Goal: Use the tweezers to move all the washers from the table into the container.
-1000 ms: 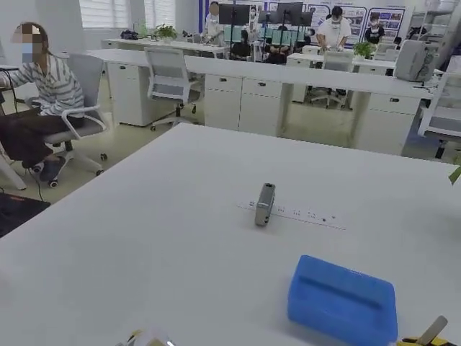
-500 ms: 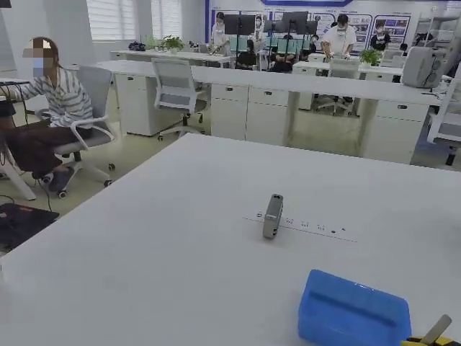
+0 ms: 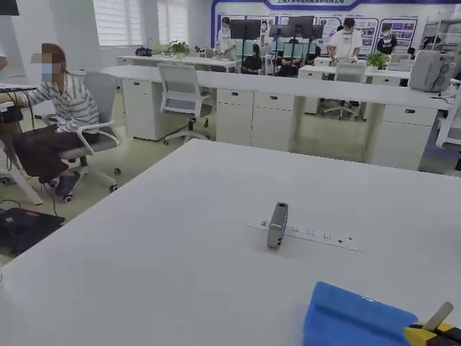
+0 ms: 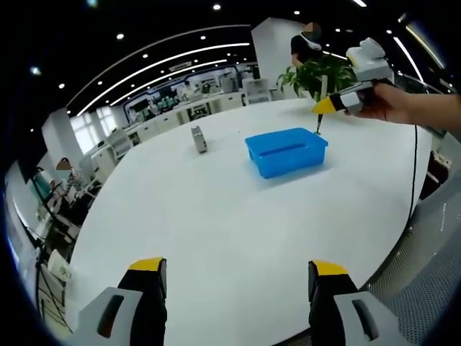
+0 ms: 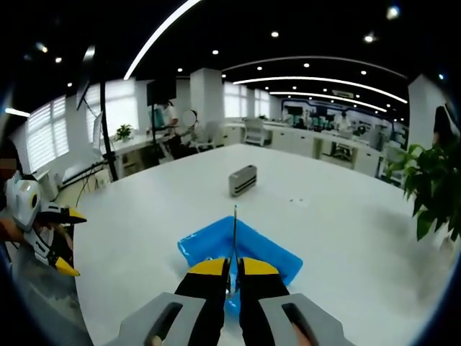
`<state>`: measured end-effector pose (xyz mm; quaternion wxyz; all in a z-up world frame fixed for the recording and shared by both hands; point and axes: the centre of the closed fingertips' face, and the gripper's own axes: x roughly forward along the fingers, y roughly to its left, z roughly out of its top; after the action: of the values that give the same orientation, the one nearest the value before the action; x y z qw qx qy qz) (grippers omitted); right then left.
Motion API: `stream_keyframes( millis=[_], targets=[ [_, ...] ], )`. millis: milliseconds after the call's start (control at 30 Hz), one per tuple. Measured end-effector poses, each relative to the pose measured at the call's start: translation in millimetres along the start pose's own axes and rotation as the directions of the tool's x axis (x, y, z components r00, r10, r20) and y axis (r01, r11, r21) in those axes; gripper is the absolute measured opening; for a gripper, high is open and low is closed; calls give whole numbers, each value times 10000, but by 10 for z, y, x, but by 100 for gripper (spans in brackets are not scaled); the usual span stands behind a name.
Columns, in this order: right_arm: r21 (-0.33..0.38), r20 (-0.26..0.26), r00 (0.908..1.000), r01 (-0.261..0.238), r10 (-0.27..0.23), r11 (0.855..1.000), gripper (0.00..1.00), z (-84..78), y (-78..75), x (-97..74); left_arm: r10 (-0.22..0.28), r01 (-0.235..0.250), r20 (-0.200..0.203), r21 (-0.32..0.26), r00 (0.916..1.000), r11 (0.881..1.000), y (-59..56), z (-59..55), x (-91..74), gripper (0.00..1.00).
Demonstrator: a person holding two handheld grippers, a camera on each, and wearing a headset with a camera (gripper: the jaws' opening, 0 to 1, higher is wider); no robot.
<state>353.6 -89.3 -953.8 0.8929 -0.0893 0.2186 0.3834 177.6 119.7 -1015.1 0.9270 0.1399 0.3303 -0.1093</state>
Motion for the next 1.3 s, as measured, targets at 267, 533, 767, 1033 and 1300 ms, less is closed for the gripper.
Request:
stream_keyframes(
  millis=[267,533,767,1033,1300],
  targets=[
    [15,-112,9992,396,-395,9992,2,-14,-196,167,51,-51,-29,172,10000,9998,-2,0,2,82],
    [-58,-680,9963,522,-525,9986,2,-207,-358,342,13,-12,-37,120,10000,9999,-2,-2,6,82],
    [-50,-1143,9922,492,-494,9988,2,-360,-391,446,25,-24,-82,104,10000,9999,2,-13,8,82],
    [-184,-1606,9861,393,-418,9991,2,-486,-376,519,54,-54,-36,57,10000,10000,10,-4,-4,81],
    [-373,-2137,9764,220,-295,9991,2,-622,-317,597,155,-155,24,-56,9999,9999,39,2,-15,79]
  ],
)
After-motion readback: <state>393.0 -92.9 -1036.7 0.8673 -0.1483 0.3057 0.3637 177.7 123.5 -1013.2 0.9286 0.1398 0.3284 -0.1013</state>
